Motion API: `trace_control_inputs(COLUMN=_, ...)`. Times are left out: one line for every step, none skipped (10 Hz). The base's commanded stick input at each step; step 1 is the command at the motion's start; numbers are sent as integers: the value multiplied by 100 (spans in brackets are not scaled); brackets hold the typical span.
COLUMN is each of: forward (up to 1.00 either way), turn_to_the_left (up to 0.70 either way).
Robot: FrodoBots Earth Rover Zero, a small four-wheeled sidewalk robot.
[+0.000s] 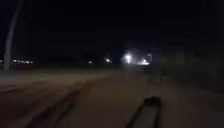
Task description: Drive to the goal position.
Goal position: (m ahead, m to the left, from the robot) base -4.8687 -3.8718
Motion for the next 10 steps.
trace_control_inputs(forward=0, turn_to_the_left=-45)
trace_control_inputs(forward=0, turn_to_the_left=-45)
trace_control_inputs(forward=0, turn_to_the_left=-45)
trace_control_inputs(forward=0, turn_to_the_left=-45)
trace_control_inputs(forward=0, turn_to_the_left=-45)
trace_control_inputs(forward=0, turn_to_the_left=-45)
trace_control_inputs(forward=0, turn_to_the_left=-45)
trace_control_inputs(forward=0, turn_to_the_left=-45)
trace_control_inputs(forward=0, turn_to_the_left=-45)
trace_control_inputs(forward=0, turn_to_the_left=-45)
